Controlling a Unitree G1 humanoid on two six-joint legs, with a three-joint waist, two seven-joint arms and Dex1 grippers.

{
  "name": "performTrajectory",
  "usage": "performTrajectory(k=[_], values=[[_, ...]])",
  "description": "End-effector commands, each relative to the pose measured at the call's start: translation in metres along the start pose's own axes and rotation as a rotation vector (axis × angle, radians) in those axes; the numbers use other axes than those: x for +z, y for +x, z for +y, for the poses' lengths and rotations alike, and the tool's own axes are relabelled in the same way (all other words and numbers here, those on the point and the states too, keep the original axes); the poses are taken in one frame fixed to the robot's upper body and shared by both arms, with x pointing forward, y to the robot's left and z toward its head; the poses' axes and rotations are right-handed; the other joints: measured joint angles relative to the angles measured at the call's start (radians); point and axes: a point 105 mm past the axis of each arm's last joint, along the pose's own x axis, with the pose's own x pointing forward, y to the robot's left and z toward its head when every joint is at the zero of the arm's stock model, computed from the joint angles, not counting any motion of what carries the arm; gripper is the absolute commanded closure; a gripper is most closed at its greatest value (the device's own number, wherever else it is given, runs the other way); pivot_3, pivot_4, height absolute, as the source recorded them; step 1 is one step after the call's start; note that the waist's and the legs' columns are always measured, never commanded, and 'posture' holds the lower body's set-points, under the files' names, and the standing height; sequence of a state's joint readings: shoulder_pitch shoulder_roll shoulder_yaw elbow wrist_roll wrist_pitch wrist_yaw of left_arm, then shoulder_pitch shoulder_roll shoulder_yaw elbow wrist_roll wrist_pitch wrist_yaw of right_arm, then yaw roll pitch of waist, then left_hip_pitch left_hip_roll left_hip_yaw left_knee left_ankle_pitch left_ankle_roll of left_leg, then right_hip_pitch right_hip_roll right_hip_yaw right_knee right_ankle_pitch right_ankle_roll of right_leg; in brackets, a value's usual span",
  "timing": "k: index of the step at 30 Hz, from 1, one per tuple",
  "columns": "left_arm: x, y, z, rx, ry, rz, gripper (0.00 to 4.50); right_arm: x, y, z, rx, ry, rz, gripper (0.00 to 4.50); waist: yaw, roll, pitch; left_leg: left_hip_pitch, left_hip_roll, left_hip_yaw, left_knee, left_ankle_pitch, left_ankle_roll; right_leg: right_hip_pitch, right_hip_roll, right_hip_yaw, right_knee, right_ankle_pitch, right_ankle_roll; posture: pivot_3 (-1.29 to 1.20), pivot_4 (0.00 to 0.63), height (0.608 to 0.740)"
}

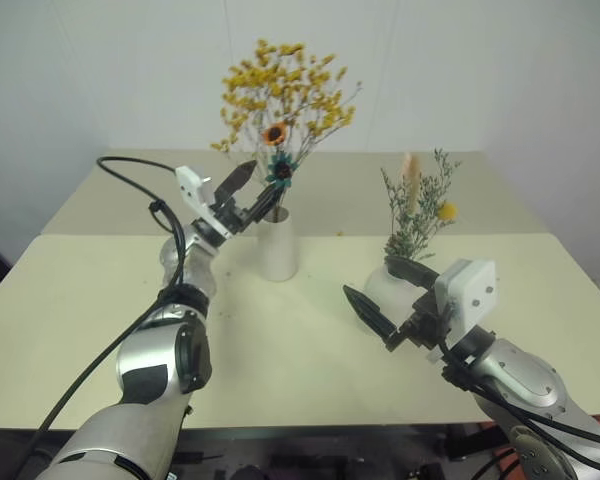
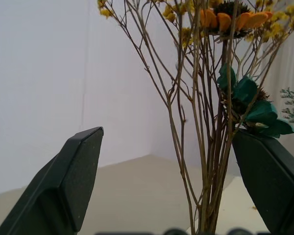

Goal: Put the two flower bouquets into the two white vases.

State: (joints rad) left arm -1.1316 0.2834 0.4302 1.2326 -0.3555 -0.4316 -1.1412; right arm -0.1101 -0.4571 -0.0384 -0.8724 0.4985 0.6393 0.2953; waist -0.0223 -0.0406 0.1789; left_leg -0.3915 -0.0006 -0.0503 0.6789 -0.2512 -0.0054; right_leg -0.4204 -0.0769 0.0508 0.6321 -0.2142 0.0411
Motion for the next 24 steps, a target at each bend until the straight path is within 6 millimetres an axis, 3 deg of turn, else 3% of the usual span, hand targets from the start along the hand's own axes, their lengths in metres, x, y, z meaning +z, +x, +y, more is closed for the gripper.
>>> performTrajectory(k=[1,10,17,24], values=[[0.015,-0.009,0.009,-0.004,0.066,-0.011,0.03,0.009,0.001,0.002,0.018,-0.022,-0.05,0.0,0.001,0.0,0.0,0.0,0.0,0.0,0.0,0.0,0.0,0.0,0.0,0.0,0.0,0.0,0.0,0.0,0.15,0.74],[0.019,-0.025,0.012,-0.076,0.151,0.099,0.03,0.006,0.006,0.001,0.032,-0.021,-0.048,0.0,0.007,0.0,0.0,0.0,0.0,0.0,0.001,0.0,0.0,0.0,0.0,0.0,0.0,0.0,0.0,0.0,0.15,0.74],[0.018,-0.026,-0.012,-0.333,0.222,0.217,0.03,0.003,0.008,-0.003,0.02,-0.021,-0.035,0.0,0.005,0.0,0.0,0.0,0.0,0.0,0.0,0.0,0.0,0.0,0.0,0.0,0.0,0.0,0.0,0.0,0.15,0.74],[0.026,-0.053,0.002,-0.281,0.178,0.291,0.03,0.007,0.003,-0.005,0.002,-0.032,-0.04,0.0,-0.011,0.001,0.0,0.0,0.001,0.0,0.0,0.0,0.0,0.0,0.0,0.0,0.001,0.0,0.0,0.0,0.15,0.74]])
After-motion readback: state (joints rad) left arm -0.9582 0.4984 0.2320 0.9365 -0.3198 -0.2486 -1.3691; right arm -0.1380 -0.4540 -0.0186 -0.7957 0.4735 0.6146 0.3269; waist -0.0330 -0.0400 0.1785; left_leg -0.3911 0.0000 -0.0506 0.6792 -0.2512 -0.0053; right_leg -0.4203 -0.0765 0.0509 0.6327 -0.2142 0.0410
